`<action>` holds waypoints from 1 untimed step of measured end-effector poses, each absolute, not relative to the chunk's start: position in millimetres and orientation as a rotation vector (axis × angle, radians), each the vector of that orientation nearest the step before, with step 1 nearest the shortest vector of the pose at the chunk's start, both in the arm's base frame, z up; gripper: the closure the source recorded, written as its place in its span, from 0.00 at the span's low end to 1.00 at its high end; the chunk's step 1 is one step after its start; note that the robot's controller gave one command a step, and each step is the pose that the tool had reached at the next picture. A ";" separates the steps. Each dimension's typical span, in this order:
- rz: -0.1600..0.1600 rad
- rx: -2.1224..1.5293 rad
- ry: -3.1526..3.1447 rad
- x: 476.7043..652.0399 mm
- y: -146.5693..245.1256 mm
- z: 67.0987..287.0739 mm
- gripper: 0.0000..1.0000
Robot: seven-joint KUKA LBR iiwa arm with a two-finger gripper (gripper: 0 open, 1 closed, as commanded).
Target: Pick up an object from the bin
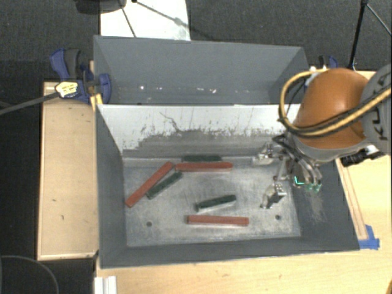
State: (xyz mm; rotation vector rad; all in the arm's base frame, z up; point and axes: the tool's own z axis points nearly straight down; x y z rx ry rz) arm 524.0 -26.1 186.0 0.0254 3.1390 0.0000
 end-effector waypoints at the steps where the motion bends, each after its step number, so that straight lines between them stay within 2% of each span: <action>1: -0.001 0.000 3.132 527.2 -18.9 133.1 0.00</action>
Offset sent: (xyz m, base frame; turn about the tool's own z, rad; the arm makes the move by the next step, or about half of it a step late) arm -0.0185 0.0591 -0.1160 -0.0131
